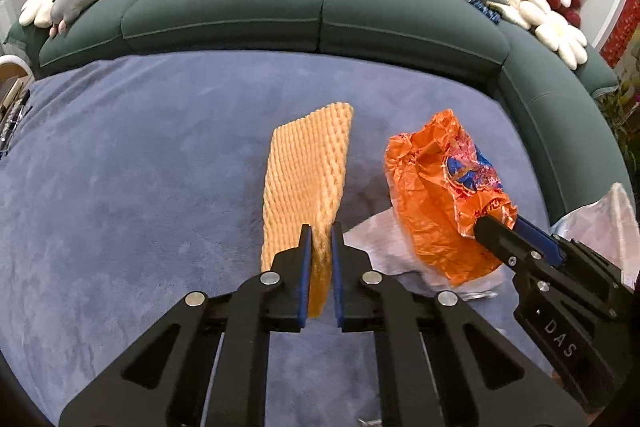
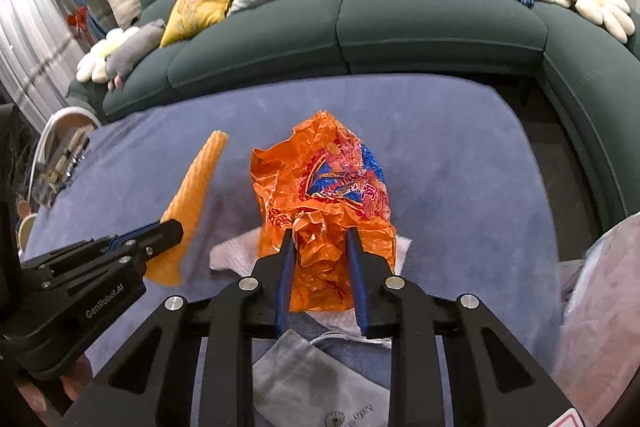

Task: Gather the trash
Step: 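Carry foam net and orange bag over the wastebasket and open both tools, then grasp the grey drawstring pouch with the left tool while the right tool grasps the white tissue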

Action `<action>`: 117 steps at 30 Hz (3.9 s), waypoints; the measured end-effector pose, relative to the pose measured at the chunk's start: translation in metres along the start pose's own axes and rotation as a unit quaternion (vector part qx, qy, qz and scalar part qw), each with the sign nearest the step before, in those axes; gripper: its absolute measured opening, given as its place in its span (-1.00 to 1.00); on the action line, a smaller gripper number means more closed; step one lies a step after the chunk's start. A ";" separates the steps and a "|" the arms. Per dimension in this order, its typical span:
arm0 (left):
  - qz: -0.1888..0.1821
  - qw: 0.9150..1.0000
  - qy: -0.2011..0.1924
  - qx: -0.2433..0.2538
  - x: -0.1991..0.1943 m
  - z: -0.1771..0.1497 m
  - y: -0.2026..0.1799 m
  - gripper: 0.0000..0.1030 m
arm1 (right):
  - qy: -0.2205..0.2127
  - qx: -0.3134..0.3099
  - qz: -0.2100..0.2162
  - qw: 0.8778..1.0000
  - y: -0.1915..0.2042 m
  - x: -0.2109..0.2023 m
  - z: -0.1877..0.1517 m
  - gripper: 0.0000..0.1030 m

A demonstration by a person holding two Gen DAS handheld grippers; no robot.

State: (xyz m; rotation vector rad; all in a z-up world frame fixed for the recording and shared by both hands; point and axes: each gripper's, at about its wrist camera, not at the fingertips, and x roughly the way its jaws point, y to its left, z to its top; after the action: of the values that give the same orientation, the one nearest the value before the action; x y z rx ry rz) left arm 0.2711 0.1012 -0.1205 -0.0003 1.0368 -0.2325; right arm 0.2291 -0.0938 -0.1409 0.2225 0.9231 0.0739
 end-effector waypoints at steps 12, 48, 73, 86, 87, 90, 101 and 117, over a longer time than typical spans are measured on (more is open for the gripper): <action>-0.033 0.998 -0.041 0.035 -0.061 0.005 -0.071 -0.83 | -0.070 0.030 -0.018 0.997 -0.043 -0.090 0.007 -0.54; -0.140 0.966 -0.028 0.217 -0.103 -0.063 -0.349 -0.83 | -0.132 0.187 -0.139 0.964 -0.267 -0.241 -0.096 -0.53; -0.118 0.976 -0.017 0.182 -0.090 -0.063 -0.335 -0.23 | -0.136 0.188 -0.143 0.962 -0.259 -0.237 -0.094 -0.16; -0.101 0.983 -0.018 0.150 -0.093 -0.056 -0.296 -0.15 | -0.135 0.160 -0.134 0.969 -0.233 -0.235 -0.083 -0.16; -0.099 0.984 -0.019 0.148 -0.093 -0.056 -0.293 -0.15 | -0.134 0.158 -0.133 0.969 -0.230 -0.234 -0.082 -0.16; -0.095 0.985 -0.020 0.139 -0.093 -0.053 -0.281 -0.14 | -0.133 0.151 -0.129 0.971 -0.221 -0.231 -0.078 -0.16; -0.075 0.992 -0.017 0.102 -0.089 -0.048 -0.235 -0.05 | -0.122 0.118 -0.112 0.979 -0.184 -0.215 -0.065 -0.16; -0.037 0.998 -0.002 0.046 -0.068 -0.050 -0.161 0.26 | -0.095 0.062 -0.080 0.990 -0.118 -0.178 -0.047 -0.16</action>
State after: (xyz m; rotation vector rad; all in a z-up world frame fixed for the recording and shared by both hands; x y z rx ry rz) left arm 0.1645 -0.0372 -0.0703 0.0450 1.0222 -0.3469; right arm 0.0807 -0.2299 -0.0557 0.2655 0.7534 -0.1520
